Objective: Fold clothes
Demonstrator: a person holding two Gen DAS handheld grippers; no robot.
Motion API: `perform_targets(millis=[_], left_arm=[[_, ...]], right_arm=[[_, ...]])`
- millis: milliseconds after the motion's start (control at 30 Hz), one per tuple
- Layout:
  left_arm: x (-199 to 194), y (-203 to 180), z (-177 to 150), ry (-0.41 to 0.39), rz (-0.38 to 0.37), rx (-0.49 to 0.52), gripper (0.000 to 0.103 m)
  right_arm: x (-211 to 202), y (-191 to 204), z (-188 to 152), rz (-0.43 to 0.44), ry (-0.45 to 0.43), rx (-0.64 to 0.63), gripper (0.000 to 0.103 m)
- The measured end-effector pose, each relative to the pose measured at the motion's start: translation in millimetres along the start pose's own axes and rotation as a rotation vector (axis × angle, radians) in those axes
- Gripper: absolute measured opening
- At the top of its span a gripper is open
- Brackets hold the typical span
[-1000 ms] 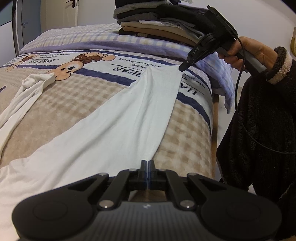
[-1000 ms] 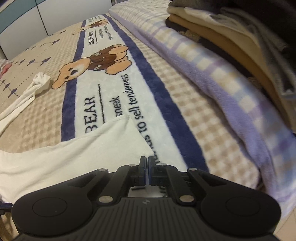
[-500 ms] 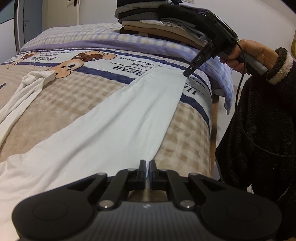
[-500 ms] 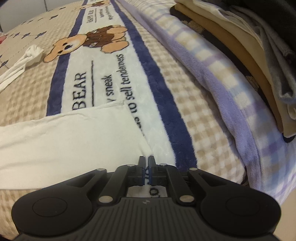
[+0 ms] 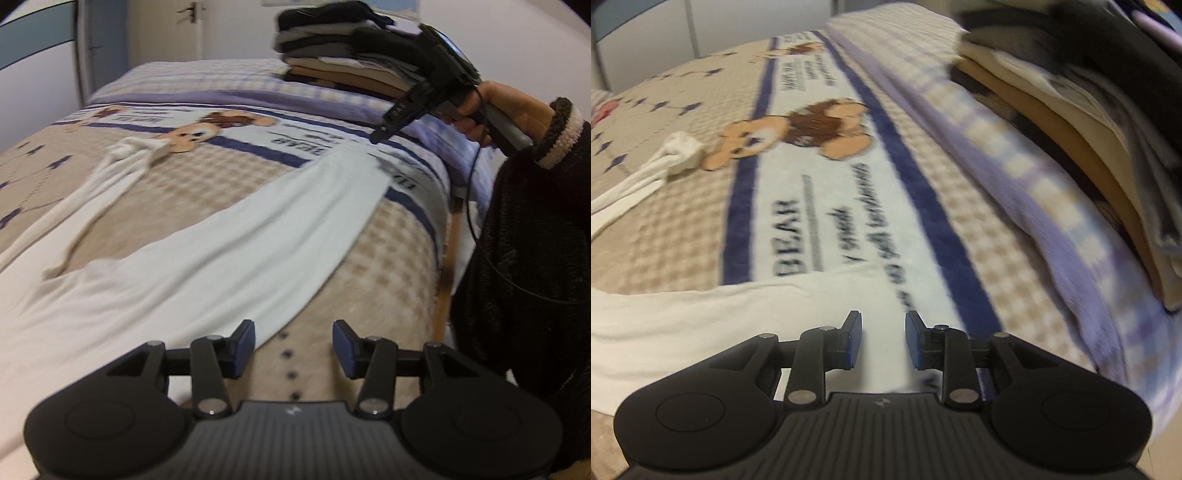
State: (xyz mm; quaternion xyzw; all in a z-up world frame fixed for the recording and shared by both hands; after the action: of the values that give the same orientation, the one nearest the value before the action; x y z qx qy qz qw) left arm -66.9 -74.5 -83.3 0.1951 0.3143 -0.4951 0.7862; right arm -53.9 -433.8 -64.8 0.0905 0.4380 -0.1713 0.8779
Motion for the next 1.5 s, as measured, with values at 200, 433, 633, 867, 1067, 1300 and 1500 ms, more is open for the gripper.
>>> perform_targets(millis=[200, 433, 633, 867, 1067, 1300, 1500], left_arm=[[-28, 24, -19, -0.020, 0.098, -0.051, 0.050], [-52, 44, -40, -0.018, 0.186, -0.074, 0.053], [-70, 61, -58, -0.008, 0.264, -0.081, 0.054], [-76, 79, -76, 0.034, 0.318, -0.047, 0.053], [-75, 89, -77, 0.027, 0.326, -0.041, 0.053], [-68, 98, -79, 0.021, 0.313, -0.058, 0.050], [-65, 99, -77, 0.019, 0.321, -0.050, 0.035]], right_arm=[[-2, 54, 1, 0.082, -0.012, -0.113, 0.028], [-2, 120, -2, 0.165, -0.005, -0.245, 0.028], [-8, 173, -11, 0.245, -0.005, -0.340, 0.028], [-20, 248, -38, 0.388, 0.017, -0.512, 0.028], [-43, 301, -68, 0.519, -0.008, -0.674, 0.028], [-62, 345, -102, 0.649, -0.021, -0.820, 0.028], [-58, 362, -117, 0.639, -0.033, -0.887, 0.028]])
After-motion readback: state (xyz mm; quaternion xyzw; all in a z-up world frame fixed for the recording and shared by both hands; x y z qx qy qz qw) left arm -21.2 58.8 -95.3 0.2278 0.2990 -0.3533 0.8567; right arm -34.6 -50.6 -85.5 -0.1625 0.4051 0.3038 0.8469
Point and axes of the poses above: each gripper's, at about its wrist camera, not at the fingertips, and x roughly the way its jaws point, y to its left, z to its top, the point moved 8 cm from there along x, roughly the way its jaws point, and after that the axes turned 4 degrees about x, right-handed, at the moved point
